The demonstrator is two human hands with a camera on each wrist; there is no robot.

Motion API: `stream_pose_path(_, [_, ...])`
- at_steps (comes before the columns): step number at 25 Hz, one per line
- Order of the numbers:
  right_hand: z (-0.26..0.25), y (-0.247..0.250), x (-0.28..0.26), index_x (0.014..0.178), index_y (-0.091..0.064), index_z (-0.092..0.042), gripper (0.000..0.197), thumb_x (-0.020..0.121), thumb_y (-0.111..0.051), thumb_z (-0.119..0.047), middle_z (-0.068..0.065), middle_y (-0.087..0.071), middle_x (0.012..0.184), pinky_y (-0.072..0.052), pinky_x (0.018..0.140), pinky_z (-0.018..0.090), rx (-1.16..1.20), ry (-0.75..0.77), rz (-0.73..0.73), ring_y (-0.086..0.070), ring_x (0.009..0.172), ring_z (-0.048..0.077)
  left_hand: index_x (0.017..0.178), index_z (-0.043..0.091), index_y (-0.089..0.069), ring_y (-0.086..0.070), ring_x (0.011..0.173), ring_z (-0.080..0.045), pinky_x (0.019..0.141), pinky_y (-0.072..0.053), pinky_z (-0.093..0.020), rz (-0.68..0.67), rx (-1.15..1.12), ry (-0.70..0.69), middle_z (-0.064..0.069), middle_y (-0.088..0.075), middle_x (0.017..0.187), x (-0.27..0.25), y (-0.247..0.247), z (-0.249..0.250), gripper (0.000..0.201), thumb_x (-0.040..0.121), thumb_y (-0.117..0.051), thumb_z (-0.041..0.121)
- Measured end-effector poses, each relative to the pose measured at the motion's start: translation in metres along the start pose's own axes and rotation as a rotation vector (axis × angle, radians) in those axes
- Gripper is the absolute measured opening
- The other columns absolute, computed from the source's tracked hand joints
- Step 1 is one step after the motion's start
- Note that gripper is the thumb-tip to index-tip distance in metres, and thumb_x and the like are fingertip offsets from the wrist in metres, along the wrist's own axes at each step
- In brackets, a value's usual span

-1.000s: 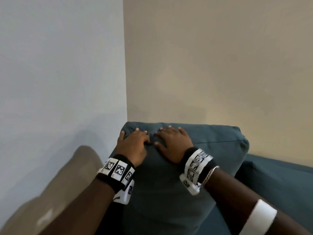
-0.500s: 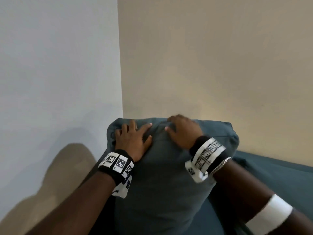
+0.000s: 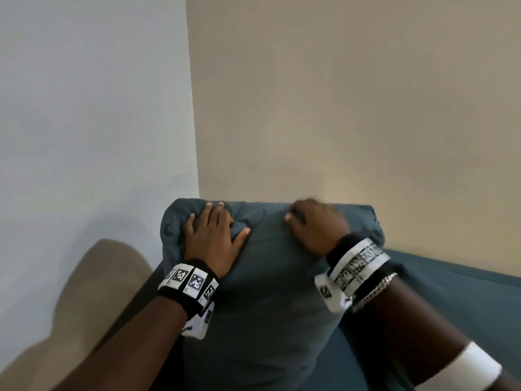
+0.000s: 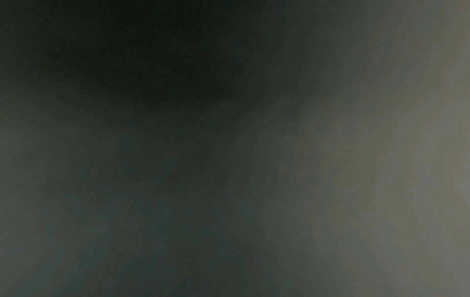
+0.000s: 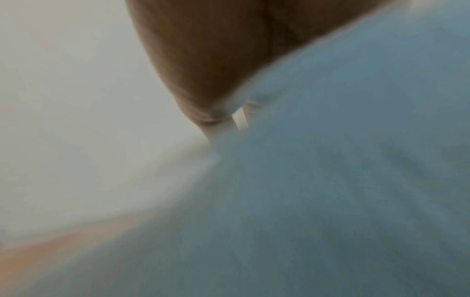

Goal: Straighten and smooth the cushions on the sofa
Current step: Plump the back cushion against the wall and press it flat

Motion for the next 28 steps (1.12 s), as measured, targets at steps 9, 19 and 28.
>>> stream_pose_path(9, [0.044, -0.021, -0.035, 0.137, -0.056, -0.033, 0.060, 0.098, -0.016, -0.056, 0.000, -0.053, 0.152, -0.030, 0.120, 0.049, -0.179, -0.166, 0.010, -0.046, 0.142, 0.027, 0.150, 0.038, -0.040, -0.032, 0.148, -0.023, 0.118, -0.020, -0.053, 0.024, 0.018, -0.009, 0.006, -0.047, 0.154, 0.005, 0.003, -0.010, 0.080, 0.086, -0.014, 0.079])
stream_pose_path(19, [0.041, 0.046, -0.034, 0.144, -0.053, -0.022, 0.058, 0.104, -0.026, -0.054, 0.004, -0.047, 0.157, -0.032, 0.119, 0.041, 0.052, -0.150, 0.503, -0.044, 0.145, 0.028, 0.149, 0.035, -0.043, -0.036, 0.146, -0.024, 0.116, -0.021, -0.054, 0.082, 0.028, -0.047, 0.003, -0.050, 0.152, 0.001, 0.005, -0.003, 0.075, 0.091, -0.018, 0.076])
stream_pose_path(28, [0.040, 0.079, -0.040, 0.140, -0.058, -0.018, 0.045, 0.103, -0.047, -0.040, 0.005, -0.056, 0.147, -0.040, 0.112, 0.038, 0.395, -0.150, 0.897, -0.051, 0.137, 0.023, 0.149, 0.032, -0.045, -0.037, 0.146, -0.026, 0.118, -0.022, -0.057, 0.110, 0.038, -0.050, 0.002, -0.049, 0.152, -0.011, 0.006, -0.002, 0.075, 0.093, -0.019, 0.075])
Point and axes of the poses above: each hand's wrist, its own x-axis towards the middle knuckle, its own y-axis out of the back of the hand, z = x × y, the point moved 4 cm from there along x, towards the middle knuckle
